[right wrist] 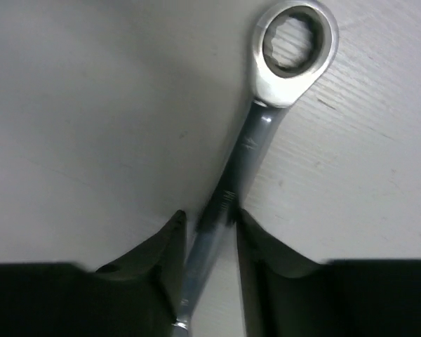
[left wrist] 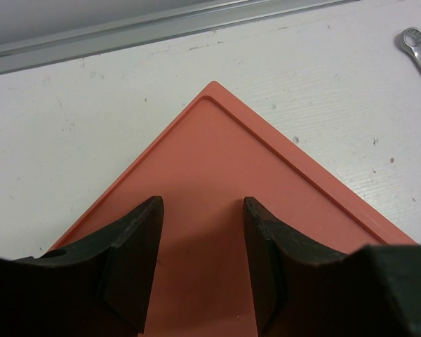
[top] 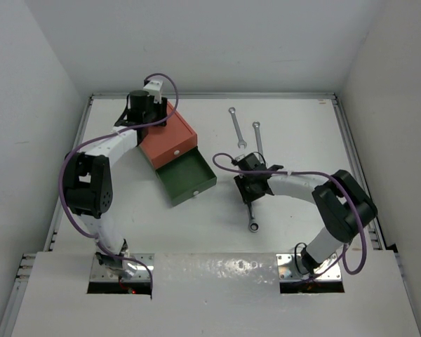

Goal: Sort the tools into containers

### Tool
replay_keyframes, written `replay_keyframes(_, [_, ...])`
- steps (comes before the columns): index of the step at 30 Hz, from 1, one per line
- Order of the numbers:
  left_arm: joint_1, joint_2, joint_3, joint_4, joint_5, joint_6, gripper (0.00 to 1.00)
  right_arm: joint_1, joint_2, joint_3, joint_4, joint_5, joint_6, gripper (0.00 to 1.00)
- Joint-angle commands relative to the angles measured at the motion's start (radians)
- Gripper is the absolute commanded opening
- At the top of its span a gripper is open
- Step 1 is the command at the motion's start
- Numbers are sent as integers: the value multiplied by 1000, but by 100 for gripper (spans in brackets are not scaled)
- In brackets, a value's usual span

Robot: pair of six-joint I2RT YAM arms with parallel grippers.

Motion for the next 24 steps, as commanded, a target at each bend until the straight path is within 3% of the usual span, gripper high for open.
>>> replay_keyframes(1, [-6,49,-44,-224,2,-17,47,19,116,-13,-54,76,2,27])
replay_keyframes(4, [-8,49,-37,-228,2,-17,47,17,159,-6,-55,58,13,0])
replay_keyframes(13, [-6,44,-34,-230,-4,-9,47,16,-81,-102,148,-4,-62,0])
replay_keyframes(24, [-6,38,-39,-230,-6,-4,47,11,-184,-123,220,-30,-194,0])
